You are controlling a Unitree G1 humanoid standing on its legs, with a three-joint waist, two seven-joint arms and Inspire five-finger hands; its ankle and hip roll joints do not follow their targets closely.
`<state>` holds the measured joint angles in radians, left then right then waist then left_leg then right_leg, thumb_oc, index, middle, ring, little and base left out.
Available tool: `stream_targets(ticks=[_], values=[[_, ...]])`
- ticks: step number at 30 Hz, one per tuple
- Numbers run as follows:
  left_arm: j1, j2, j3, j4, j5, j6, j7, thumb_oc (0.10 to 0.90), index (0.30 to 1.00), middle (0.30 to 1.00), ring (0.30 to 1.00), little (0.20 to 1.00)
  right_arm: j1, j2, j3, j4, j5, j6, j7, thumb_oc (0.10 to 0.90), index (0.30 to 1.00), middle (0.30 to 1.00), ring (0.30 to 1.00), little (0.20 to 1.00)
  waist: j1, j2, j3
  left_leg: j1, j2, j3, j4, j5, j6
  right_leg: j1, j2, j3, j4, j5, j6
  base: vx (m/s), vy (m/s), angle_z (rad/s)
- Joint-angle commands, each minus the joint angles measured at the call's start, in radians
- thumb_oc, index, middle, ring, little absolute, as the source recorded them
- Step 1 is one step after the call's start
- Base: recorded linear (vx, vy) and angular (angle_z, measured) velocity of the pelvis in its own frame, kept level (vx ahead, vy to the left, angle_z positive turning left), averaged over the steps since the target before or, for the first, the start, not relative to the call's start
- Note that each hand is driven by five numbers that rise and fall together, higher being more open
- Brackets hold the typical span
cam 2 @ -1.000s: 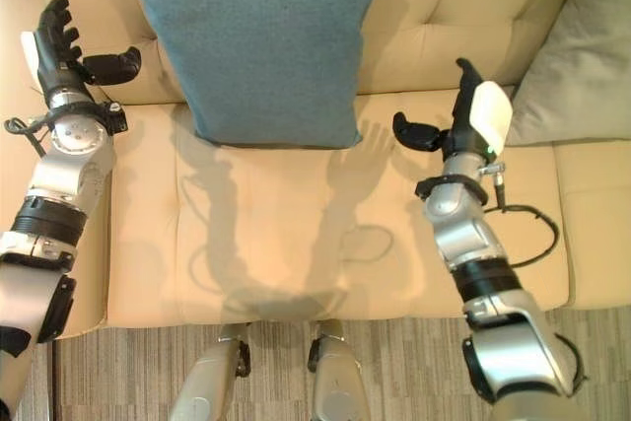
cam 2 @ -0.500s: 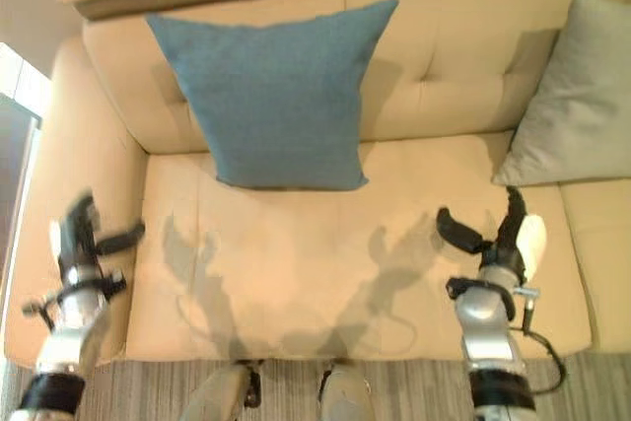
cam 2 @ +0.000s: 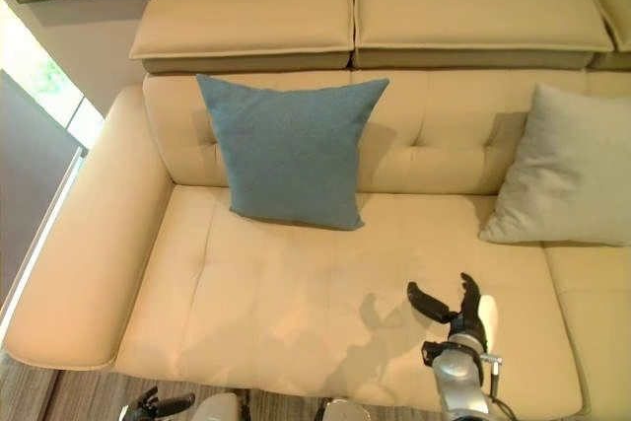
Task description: Pick up all the scattered cushions and arrange them neatly on the sofa.
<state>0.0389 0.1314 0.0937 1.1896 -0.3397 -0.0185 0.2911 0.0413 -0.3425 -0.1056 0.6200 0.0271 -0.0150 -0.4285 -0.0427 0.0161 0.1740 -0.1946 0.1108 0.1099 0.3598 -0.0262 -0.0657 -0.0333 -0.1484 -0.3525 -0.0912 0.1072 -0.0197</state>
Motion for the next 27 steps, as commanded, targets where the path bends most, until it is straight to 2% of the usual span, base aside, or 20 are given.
stream_targets(ticks=[1,2,4,5,6,9,10,11,12,14,15,16,17,18,20,21,22,24,26,27], values=[[0.001,-0.001,-0.069,-0.01,0.115,-0.025,-0.001,0.8,0.9,0.9,0.9,0.9,-0.038,-0.031,0.001,0.021,0.024,-0.065,-0.021,0.8,0.9,0.9,0.9,0.9,-0.046,0.025,-0.038,0.258,0.04,-0.04,-0.06,-0.016,-0.033,-0.073,0.026,0.003,0.143,-0.193,0.05,-0.24,0.173,0.36],[0.012,-0.002,-0.11,0.021,0.225,-0.002,0.064,0.8,0.9,0.9,0.9,0.9,-0.036,-0.005,0.031,0.06,0.024,-0.068,-0.008,0.8,0.9,0.9,0.9,0.9,-0.056,0.039,-0.04,0.321,0.008,-0.101,-0.065,-0.039,-0.029,-0.123,0.022,0.007,0.199,-0.185,0.049,-0.3,0.206,0.35],[0.011,-0.009,-0.147,0.03,0.288,0.009,0.075,0.8,0.9,0.9,0.9,0.9,-0.038,-0.001,0.04,0.09,0.022,-0.068,-0.011,0.8,0.9,0.9,0.9,0.9,-0.065,0.039,-0.036,0.302,0.007,-0.106,-0.055,-0.06,-0.02,-0.139,0.008,0.005,0.229,-0.19,0.054,-0.29,0.227,0.48],[0.007,-0.012,-0.205,0.048,0.378,0.024,0.072,0.8,0.9,0.9,0.9,0.9,-0.043,0.014,0.063,0.131,0.025,-0.065,-0.003,0.8,0.9,0.9,0.9,0.9,-0.078,0.048,-0.033,0.35,-0.01,-0.069,-0.145,-0.165,0.012,-0.188,-0.019,0.004,0.297,-0.18,0.067,-0.28,0.281,0.6],[0.006,-0.009,-0.23,0.044,0.408,0.02,0.076,0.8,0.9,0.9,0.9,0.9,-0.046,0.02,0.075,0.153,0.025,-0.063,-0.003,0.8,0.9,0.9,0.9,0.9,-0.08,0.049,-0.027,0.355,-0.026,-0.068,-0.169,-0.212,0.029,-0.209,-0.038,0.009,0.324,-0.171,0.073,-0.38,0.391,0.54],[-0.001,0.009,-0.253,0.05,0.441,0.022,0.101,0.8,0.9,0.9,0.9,0.9,-0.062,0.048,0.105,0.212,0.032,-0.057,-0.002,0.8,0.9,0.9,0.9,0.9,-0.071,0.031,-0.006,0.349,-0.079,-0.086,-0.205,-0.289,0.07,-0.238,-0.094,0.021,0.334,-0.116,0.111,-0.24,0.268,0.41],[-0.001,0.009,-0.253,0.051,0.441,0.022,0.101,0.8,0.9,0.9,0.9,0.9,-0.063,0.048,0.105,0.212,0.032,-0.057,-0.002,0.8,0.9,0.9,0.9,0.9,-0.071,0.03,-0.006,0.349,-0.08,-0.086,-0.205,-0.288,0.07,-0.237,-0.094,0.021,0.333,-0.115,0.111,-0.25,0.244,0.29],[-0.01,0.019,-0.251,0.061,0.456,0.028,0.107,0.8,0.9,0.9,0.9,0.9,-0.073,0.07,0.127,0.257,0.026,-0.046,0.006,0.8,0.9,0.9,0.9,0.9,-0.059,0.013,0.006,0.352,-0.107,-0.094,-0.237,-0.301,0.083,-0.233,-0.117,0.02,0.283,-0.06,0.141,-0.18,0.16,0.21],[-0.01,0.019,-0.251,0.061,0.456,0.028,0.107,0.8,0.9,0.9,0.9,0.9,-0.074,0.07,0.128,0.258,0.027,-0.046,0.006,0.8,0.9,0.9,0.9,0.9,-0.059,0.012,0.007,0.353,-0.107,-0.094,-0.238,-0.301,0.083,-0.232,-0.117,0.02,0.282,-0.059,0.141,-0.27,0.237,0.24],[-0.02,0.029,-0.259,0.077,0.488,0.034,0.108,0.8,0.9,0.9,0.9,0.9,-0.087,0.095,0.139,0.311,0.026,-0.031,0.005,0.8,0.9,0.9,0.9,0.9,-0.046,-0.013,0.032,0.351,-0.145,-0.101,-0.276,-0.286,0.092,-0.216,-0.133,0.013,0.158,0.026,0.186,-0.32,0.216,0.15],[-0.029,0.034,-0.266,0.082,0.502,0.036,0.11,0.8,0.9,0.9,0.9,0.9,-0.093,0.1,0.137,0.324,0.035,-0.029,0.002,0.8,0.9,0.9,0.9,0.9,-0.05,-0.018,0.047,0.335,-0.153,-0.108,-0.265,-0.282,0.097,-0.217,-0.14,0.039,0.149,0.048,0.204,-0.28,0.16,0.13],[-0.029,0.034,-0.266,0.083,0.502,0.036,0.11,0.8,0.9,0.9,0.9,0.9,-0.093,0.101,0.137,0.324,0.035,-0.029,0.002,0.8,0.9,0.9,0.9,0.9,-0.052,-0.023,0.045,0.332,-0.159,-0.11,-0.266,-0.278,0.099,-0.22,-0.145,0.04,0.147,0.051,0.205,-0.35,0.147,0.18],[-0.041,0.054,-0.288,0.089,0.542,0.052,0.116,0.8,0.9,0.9,0.9,0.9,-0.094,0.107,0.132,0.344,0.054,-0.029,-0.007,0.8,0.9,0.9,0.9,0.9,-0.061,-0.014,0.073,0.293,-0.156,-0.115,-0.249,-0.263,0.106,-0.225,-0.119,0.143,0.187,0.008,0.2,-0.37,0.146,0.22],[-0.04,0.063,-0.288,0.091,0.554,0.057,0.119,0.8,0.9,0.9,0.9,0.9,-0.09,0.11,0.131,0.357,0.062,-0.031,-0.008,0.8,0.9,0.9,0.9,0.9,-0.056,-0.013,0.078,0.266,-0.158,-0.111,-0.237,-0.25,0.113,-0.213,-0.114,0.168,0.229,-0.021,0.186,-0.37,0.145,0.3],[-0.034,0.07,-0.285,0.098,0.556,0.063,0.125,0.8,0.9,0.9,0.9,0.9,-0.084,0.11,0.133,0.357,0.06,-0.033,-0.009,0.8,0.9,0.9,0.9,0.9,-0.049,-0.013,0.077,0.242,-0.162,-0.108,-0.228,-0.237,0.12,-0.204,-0.114,0.176,0.268,-0.04,0.17,-0.25,0.099,0.3],[-0.01,0.081,-0.265,0.117,0.554,0.071,0.139,0.8,0.9,0.9,0.9,0.9,-0.061,0.107,0.133,0.348,0.045,-0.041,-0.017,0.8,0.9,0.9,0.9,0.9,-0.02,-0.001,0.065,0.197,-0.148,-0.094,-0.222,-0.205,0.129,-0.156,-0.112,0.147,0.386,-0.114,0.144,-0.28,0.114,0.02],[-0.01,0.081,-0.265,0.117,0.554,0.071,0.139,0.8,0.9,0.9,0.9,0.9,-0.061,0.108,0.133,0.347,0.045,-0.041,-0.017,0.8,0.9,0.9,0.9,0.9,-0.021,-0.003,0.062,0.193,-0.15,-0.094,-0.223,-0.202,0.13,-0.16,-0.114,0.146,0.385,-0.112,0.145,-0.28,0.082,-0.33],[0.0,0.094,-0.221,0.12,0.522,0.072,0.149,0.8,0.9,0.9,0.9,0.9,-0.045,0.105,0.125,0.346,0.036,-0.046,-0.029,0.8,0.9,0.9,0.9,0.9,0.016,-0.006,0.02,0.164,-0.135,-0.079,-0.241,-0.175,0.134,-0.082,-0.108,0.122,0.457,-0.159,0.134,-0.16,-0.007,-0.47],[-0.003,0.103,-0.207,0.112,0.501,0.071,0.153,0.8,0.9,0.9,0.9,0.9,-0.043,0.101,0.125,0.343,0.033,-0.044,-0.033,0.8,0.9,0.9,0.9,0.9,0.033,-0.025,-0.003,0.141,-0.132,-0.065,-0.242,-0.162,0.13,-0.028,-0.092,0.124,0.425,-0.163,0.141,-0.1,-0.107,-0.34],[-0.009,0.11,-0.219,0.106,0.511,0.068,0.15,0.8,0.9,0.9,0.9,0.9,-0.049,0.098,0.129,0.337,0.029,-0.044,-0.038,0.8,0.9,0.9,0.9,0.9,0.04,-0.043,-0.016,0.133,-0.13,-0.057,-0.242,-0.161,0.125,0.012,-0.068,0.124,0.367,-0.204,0.137,-0.06,-0.156,-0.13]])
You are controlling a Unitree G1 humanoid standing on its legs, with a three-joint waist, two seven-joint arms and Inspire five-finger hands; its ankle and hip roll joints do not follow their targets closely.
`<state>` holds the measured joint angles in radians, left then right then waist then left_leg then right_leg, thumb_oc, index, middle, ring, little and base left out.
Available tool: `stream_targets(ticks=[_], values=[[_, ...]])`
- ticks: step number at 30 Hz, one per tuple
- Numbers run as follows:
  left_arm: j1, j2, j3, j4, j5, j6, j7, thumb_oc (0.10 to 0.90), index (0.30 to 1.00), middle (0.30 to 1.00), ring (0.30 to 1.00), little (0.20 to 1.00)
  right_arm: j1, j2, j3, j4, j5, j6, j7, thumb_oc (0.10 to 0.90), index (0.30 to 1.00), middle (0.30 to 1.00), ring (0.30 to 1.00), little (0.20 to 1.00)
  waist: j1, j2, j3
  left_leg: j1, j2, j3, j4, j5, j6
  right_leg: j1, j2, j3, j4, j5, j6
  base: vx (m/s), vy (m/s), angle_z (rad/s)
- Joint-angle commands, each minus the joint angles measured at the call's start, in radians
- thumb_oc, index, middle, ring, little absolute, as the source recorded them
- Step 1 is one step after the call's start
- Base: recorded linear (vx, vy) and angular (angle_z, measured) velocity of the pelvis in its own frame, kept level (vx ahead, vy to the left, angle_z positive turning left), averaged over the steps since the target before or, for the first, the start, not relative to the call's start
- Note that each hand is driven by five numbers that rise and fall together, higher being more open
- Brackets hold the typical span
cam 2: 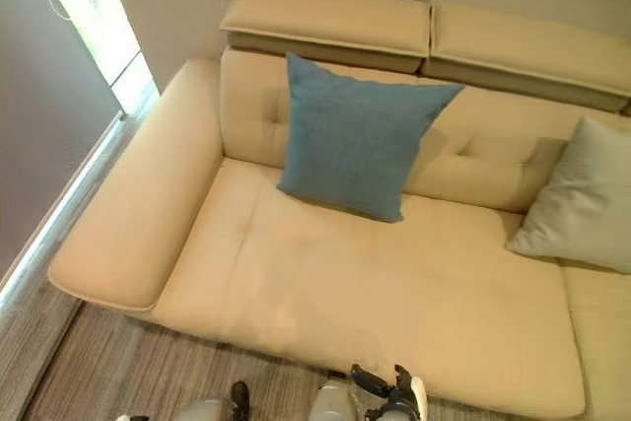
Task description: Pick up all the scattered cushions and arrange them neatly on the sofa.
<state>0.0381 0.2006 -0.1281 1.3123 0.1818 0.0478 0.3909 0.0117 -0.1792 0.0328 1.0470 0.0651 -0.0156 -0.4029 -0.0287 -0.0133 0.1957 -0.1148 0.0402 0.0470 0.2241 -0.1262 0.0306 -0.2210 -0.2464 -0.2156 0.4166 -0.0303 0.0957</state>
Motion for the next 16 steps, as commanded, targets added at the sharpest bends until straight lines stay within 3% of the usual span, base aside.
stream_targets(ticks=[1,3,6,16], values=[[-0.008,0.045,-0.004,-0.02,-0.004,0.002,0.048,0.8,0.9,0.9,0.9,0.9,-0.016,-0.064,-0.006,-0.099,-0.013,-0.044,-0.063,0.8,0.9,0.9,0.9,0.9,0.027,-0.025,-0.05,0.046,-0.06,0.009,-0.105,-0.058,0.027,0.203,0.043,-0.009,-0.171,-0.084,0.02,-0.04,-0.159,-0.22],[-0.012,0.049,-0.01,-0.026,0.002,0.002,0.048,0.8,0.9,0.9,0.9,0.9,-0.019,-0.065,0.002,-0.109,-0.015,-0.047,-0.06,0.8,0.9,0.9,0.9,0.9,0.024,-0.033,-0.052,0.045,-0.058,0.013,-0.102,-0.056,0.025,0.187,0.06,0.004,-0.175,-0.096,0.014,-0.02,-0.114,-0.29],[-0.03,0.046,-0.005,-0.033,0.0,0.005,0.057,0.8,0.9,0.9,0.9,0.9,-0.047,-0.095,0.035,-0.129,-0.045,-0.061,-0.071,0.8,0.9,0.9,0.9,0.9,0.013,-0.048,-0.067,0.051,-0.043,0.025,-0.104,-0.043,0.005,0.232,0.099,0.026,-0.29,-0.09,0.01,-0.03,-0.165,-0.21],[-0.107,-0.025,-0.091,-0.072,-0.014,-0.013,0.024,0.8,0.9,0.9,0.9,0.9,-0.072,-0.059,0.115,0.032,-0.081,-0.029,-0.049,0.8,0.9,0.9,0.9,0.9,0.004,-0.045,-0.104,0.122,-0.017,0.028,-0.187,-0.001,-0.02,0.309,0.135,0.016,-0.426,-0.065,-0.001,-0.01,-0.091,-0.03]])
